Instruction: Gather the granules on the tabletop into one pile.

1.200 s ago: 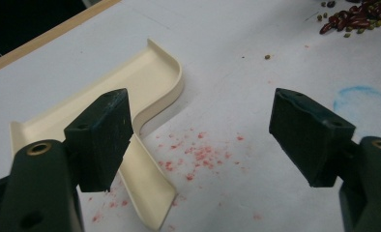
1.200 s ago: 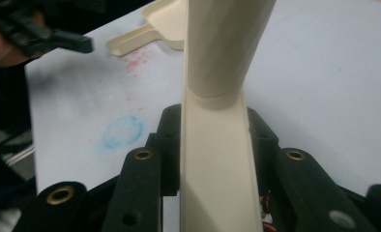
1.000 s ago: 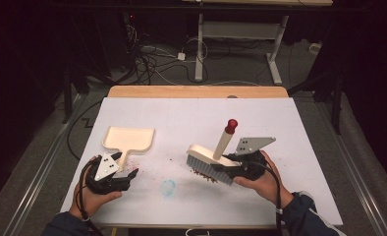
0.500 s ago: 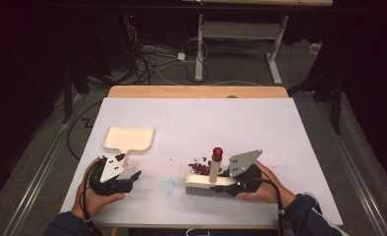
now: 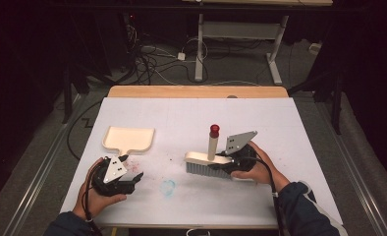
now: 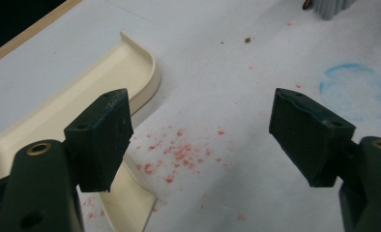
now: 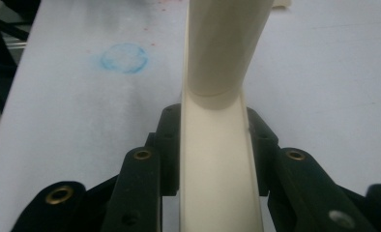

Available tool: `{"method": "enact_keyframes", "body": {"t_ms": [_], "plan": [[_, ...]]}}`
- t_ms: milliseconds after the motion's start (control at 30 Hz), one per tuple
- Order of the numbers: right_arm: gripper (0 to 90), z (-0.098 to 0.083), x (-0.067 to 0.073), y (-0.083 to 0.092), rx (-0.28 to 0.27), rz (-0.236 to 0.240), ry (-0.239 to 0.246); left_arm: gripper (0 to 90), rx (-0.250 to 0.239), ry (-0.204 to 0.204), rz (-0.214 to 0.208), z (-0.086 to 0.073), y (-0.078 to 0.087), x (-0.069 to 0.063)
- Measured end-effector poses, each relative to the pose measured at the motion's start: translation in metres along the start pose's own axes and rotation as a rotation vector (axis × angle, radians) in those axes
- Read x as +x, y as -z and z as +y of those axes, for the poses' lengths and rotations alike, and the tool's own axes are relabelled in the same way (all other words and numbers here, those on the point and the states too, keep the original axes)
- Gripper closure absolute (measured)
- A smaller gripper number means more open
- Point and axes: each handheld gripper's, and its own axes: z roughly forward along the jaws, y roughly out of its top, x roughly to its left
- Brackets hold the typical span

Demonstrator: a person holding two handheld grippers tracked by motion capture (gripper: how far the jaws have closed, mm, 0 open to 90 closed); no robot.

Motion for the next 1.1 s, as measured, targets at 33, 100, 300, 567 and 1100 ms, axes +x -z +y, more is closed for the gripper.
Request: {"method": "enact_keyframes", "body": {"t_ms": [33,100,300,567,1100], "plan": [[67.3,0.001,0.000,0.001,-0.001,-0.012,-0.007,22.7,0.001,0.000,0.002,0.000,0.000,0.000],[67.2,0.002,-0.002,0.002,-0.015,-0.022,-0.029,22.7,-0.002,0.001,0.004,0.000,0.001,0.000],[67.3,0.019,0.010,0.002,-0.068,-0.100,-0.137,22.7,-0.019,0.026,0.026,-0.001,0.005,0.005],[67.3,0.056,0.037,-0.039,-0.102,-0.163,-0.269,22.7,-0.009,0.019,0.022,-0.001,0.003,0.003],[67.1,0.057,0.026,-0.075,-0.015,-0.295,-0.463,22.7,0.003,0.020,0.010,-0.003,0.003,0.002]]}}
